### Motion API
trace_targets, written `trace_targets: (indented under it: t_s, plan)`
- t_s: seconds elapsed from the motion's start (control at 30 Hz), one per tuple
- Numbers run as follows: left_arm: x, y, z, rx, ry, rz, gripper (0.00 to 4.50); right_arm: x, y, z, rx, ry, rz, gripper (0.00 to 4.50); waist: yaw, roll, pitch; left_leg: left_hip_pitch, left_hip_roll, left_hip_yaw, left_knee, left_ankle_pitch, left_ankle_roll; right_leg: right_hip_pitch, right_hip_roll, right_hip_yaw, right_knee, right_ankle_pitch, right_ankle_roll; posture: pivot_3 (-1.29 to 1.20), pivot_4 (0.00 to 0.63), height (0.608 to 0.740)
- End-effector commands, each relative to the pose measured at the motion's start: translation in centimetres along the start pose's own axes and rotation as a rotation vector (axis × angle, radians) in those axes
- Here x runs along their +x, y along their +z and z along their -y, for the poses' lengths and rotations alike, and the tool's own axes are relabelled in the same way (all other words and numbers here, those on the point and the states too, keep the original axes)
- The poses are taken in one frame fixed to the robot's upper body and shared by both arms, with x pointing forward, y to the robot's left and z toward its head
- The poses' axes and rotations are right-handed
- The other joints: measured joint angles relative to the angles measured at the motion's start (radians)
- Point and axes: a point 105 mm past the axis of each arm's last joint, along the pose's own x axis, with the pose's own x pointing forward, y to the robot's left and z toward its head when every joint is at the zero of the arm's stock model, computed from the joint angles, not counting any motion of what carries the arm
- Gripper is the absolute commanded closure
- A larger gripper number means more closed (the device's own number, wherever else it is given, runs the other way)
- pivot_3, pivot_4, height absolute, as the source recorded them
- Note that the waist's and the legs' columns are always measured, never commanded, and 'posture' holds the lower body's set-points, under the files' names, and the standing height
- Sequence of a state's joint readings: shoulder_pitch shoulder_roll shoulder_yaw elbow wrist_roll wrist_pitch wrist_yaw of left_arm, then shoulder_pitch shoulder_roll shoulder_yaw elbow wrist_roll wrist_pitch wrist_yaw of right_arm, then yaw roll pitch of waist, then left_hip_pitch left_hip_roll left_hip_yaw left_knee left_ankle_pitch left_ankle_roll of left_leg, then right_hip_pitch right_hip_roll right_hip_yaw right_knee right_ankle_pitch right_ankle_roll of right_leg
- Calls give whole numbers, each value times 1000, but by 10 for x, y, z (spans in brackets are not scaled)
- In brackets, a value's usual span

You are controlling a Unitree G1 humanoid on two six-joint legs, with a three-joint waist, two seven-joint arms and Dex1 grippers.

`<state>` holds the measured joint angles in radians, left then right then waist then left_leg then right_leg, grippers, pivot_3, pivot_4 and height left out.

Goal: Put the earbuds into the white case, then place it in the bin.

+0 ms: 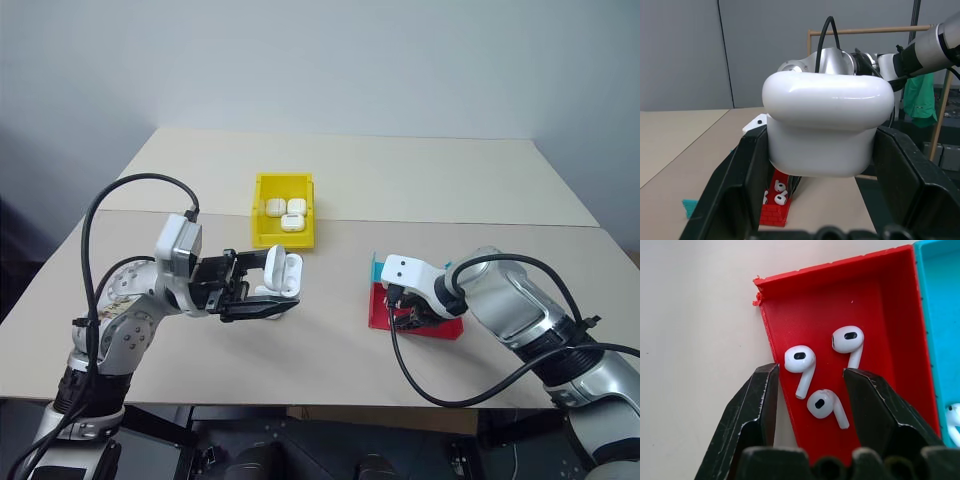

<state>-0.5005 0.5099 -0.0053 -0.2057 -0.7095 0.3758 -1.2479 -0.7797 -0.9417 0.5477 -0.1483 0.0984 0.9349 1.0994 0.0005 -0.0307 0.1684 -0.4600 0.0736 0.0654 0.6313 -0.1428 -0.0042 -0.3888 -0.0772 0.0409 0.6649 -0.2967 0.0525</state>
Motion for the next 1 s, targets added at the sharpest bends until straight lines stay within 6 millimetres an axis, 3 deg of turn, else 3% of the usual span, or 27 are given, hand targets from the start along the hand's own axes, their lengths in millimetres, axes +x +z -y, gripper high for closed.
trace_targets:
  t_s: [0.03, 0.47, 0.63, 0.9, 1.0]
  plan:
    - [4, 8, 6, 45, -22, 17, 1693, -1, 4, 0, -15, -1, 7, 1999, 0, 0, 0, 0, 0, 0, 0, 0, 0, 0, 0, 0, 0, 0, 0, 0, 150, 740]
    - [1, 7, 9, 38, 12, 7, 1693, 8, 0, -4, -21, 30, -12, 1999, 0, 0, 0, 0, 0, 0, 0, 0, 0, 0, 0, 0, 0, 0, 0, 0, 150, 740]
    - [2, 7, 10, 34, 16, 7, 1693, 10, 0, -6, -16, 40, -3, 3262, -1, 0, 0, 0, 0, 0, 0, 0, 0, 1, 0, 0, 0, 0, 0, 0, 150, 740]
    - [2, 7, 10, 30, 14, 6, 1693, 7, -2, -10, -21, 42, 1, 3262, 0, 0, 0, 0, 0, 0, 0, 0, 0, 1, 0, -1, 0, 0, 0, 0, 150, 740]
    - [3, 8, 11, 30, 11, 8, 1693, -3, 2, -7, 0, 24, 41, 3262, 0, 0, 0, 0, 0, 0, 1, 0, 0, 1, 0, -1, 0, 0, 0, 0, 150, 740]
